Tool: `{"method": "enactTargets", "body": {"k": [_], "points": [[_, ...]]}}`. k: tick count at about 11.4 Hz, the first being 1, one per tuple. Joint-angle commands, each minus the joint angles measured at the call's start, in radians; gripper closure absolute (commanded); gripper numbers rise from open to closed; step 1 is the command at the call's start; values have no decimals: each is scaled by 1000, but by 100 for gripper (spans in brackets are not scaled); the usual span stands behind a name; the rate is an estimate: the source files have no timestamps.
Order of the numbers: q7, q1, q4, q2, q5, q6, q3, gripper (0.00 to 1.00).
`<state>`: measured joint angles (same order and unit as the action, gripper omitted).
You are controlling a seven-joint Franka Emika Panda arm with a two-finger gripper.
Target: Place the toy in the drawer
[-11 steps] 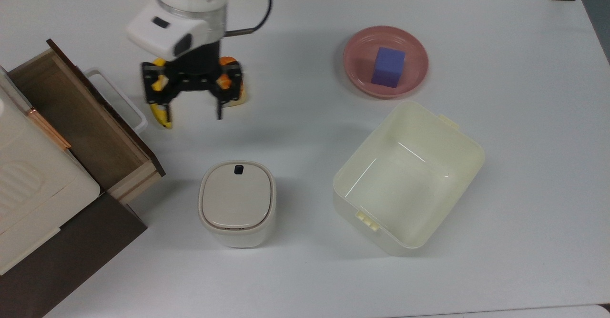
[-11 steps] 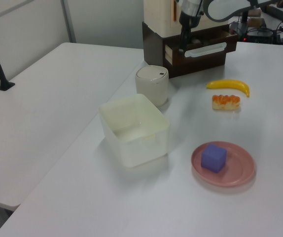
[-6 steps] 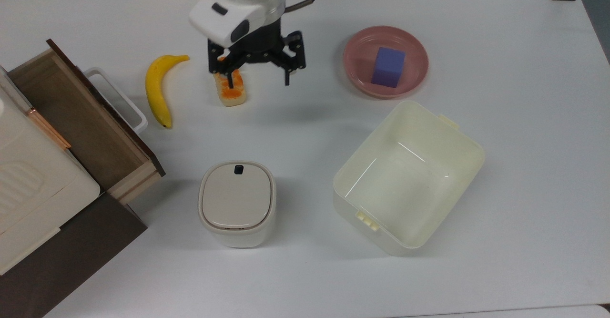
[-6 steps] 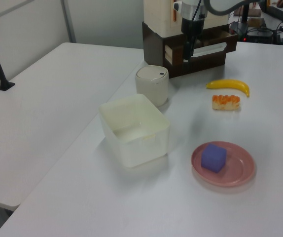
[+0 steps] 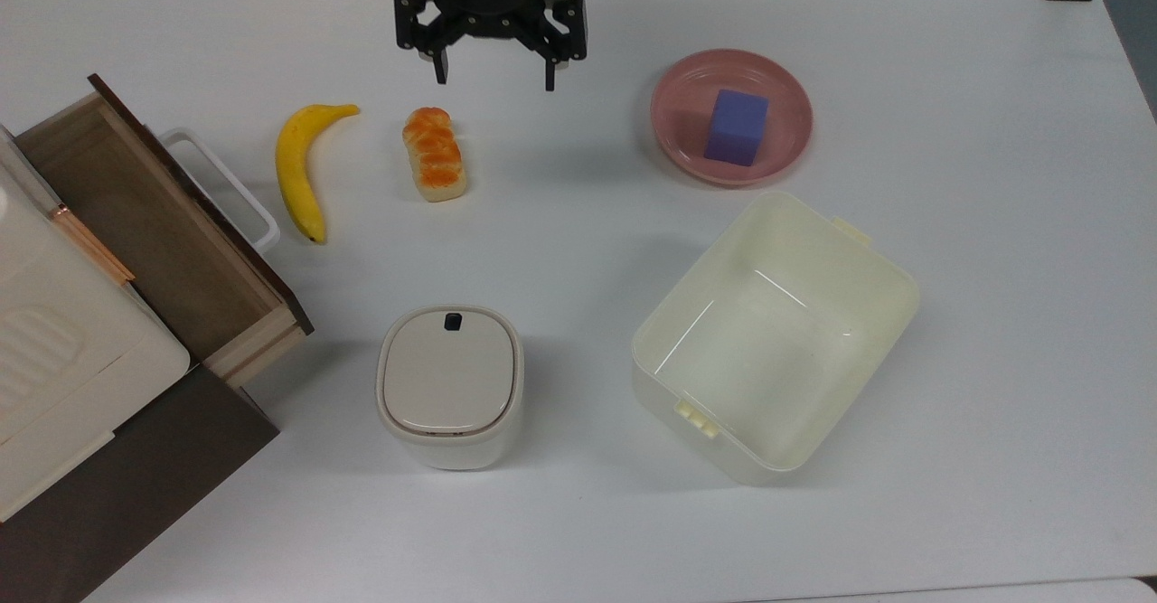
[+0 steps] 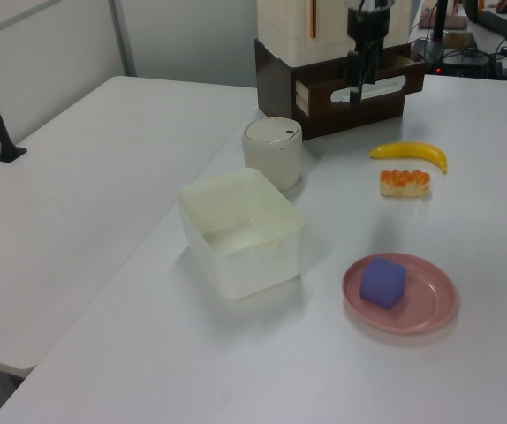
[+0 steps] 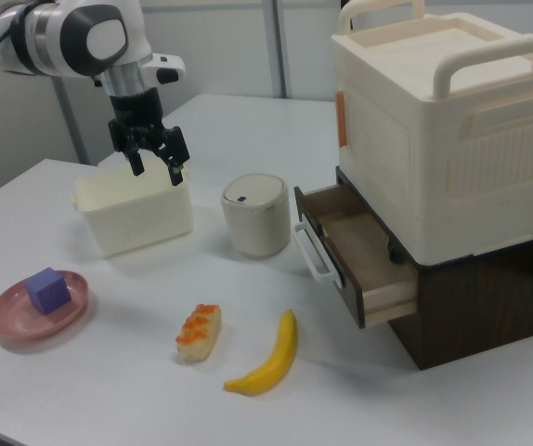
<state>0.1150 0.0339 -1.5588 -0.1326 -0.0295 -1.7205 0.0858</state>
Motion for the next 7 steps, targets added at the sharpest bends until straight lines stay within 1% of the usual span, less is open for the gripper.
{"method": "enactTargets", "body": {"k": [1,3,7], "points": [[15,-114,-50,73,51,30,-144,0],[8,-109,-67,96,51,56,-144,0],[5,-111,-63,93,37,59,-139,0]]}}
